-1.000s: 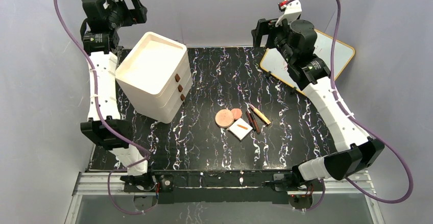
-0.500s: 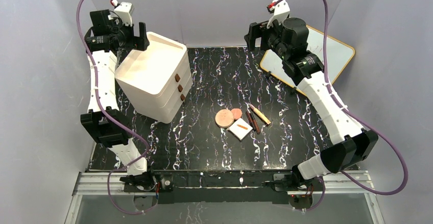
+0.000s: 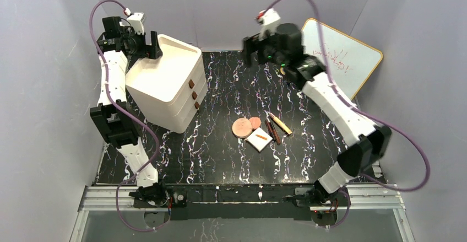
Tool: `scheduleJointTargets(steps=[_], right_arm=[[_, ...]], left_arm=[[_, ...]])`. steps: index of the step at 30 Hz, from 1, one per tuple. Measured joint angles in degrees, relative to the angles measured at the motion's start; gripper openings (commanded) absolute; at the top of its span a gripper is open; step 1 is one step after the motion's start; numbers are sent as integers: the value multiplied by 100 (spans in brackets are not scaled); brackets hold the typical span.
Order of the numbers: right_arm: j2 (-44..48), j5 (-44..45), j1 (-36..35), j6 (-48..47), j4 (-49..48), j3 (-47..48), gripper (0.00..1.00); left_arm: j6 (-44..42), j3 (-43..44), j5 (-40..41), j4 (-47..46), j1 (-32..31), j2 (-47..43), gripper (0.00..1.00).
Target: Organize the makeup
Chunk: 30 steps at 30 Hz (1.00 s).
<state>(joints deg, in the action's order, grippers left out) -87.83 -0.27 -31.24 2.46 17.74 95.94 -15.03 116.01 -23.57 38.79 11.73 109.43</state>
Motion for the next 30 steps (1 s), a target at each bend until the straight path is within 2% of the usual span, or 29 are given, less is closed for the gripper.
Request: scheduleJointTargets(steps=[3,7,11,12,14,21,26,30], right_arm=[[-632,4,-695,-133,151,332,99],[-1211,-197,-1379,-229,227,249,98],[-1425,-337,-1502,-199,146,245,90],[-1438,-348,-1495,-186,103,249,90],[-1488,-385,-1484,-162,-94,254,89],[-1952,-715,-1451,-133,-1069,251,89],[-2691,-1263,-1453,-66,-1202,708,88],[-2850,-1550,-1499,61,-1217,745,86]], left_arm=[[140,219,-247,-186,203,310,93],[271,267,-555,-179,557,354,58],[396,264,-859,-201,743,354,24],[411,264,-916,-210,767,354,12],[472,264,-955,-236,782,352,1],[216,269,-1252,-339,835,380,0],[216,396,-1661,-332,841,525,0],[273,420,-1937,-481,881,616,0]])
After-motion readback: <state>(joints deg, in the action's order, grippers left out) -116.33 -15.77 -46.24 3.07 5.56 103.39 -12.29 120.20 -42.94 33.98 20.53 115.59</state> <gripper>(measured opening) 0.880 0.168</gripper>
